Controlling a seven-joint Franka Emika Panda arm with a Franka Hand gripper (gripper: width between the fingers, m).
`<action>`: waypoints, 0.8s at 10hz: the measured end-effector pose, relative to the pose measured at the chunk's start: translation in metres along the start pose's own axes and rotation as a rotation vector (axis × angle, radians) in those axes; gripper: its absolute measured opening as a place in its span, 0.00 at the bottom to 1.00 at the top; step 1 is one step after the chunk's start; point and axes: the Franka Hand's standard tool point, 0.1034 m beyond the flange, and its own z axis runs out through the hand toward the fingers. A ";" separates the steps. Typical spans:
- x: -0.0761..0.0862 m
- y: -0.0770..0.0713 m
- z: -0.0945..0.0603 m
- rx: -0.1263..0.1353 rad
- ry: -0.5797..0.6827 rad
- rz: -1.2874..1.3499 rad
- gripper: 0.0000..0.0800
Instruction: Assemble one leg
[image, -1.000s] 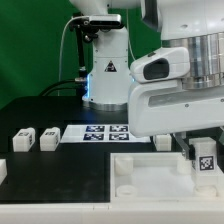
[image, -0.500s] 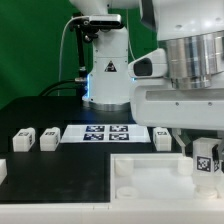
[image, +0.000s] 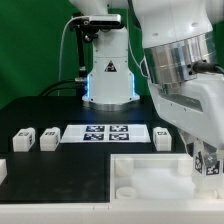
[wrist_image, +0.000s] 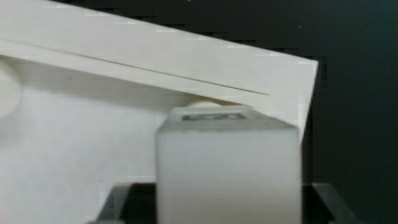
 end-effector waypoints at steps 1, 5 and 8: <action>0.000 0.000 0.000 0.000 0.000 -0.004 0.47; -0.017 0.001 0.001 -0.047 0.001 -0.364 0.80; -0.018 -0.001 0.001 -0.062 0.007 -0.741 0.81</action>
Offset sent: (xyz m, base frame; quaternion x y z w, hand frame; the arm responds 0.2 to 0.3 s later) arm 0.0024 0.0137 -0.0014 0.0213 0.0120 -0.2671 0.9634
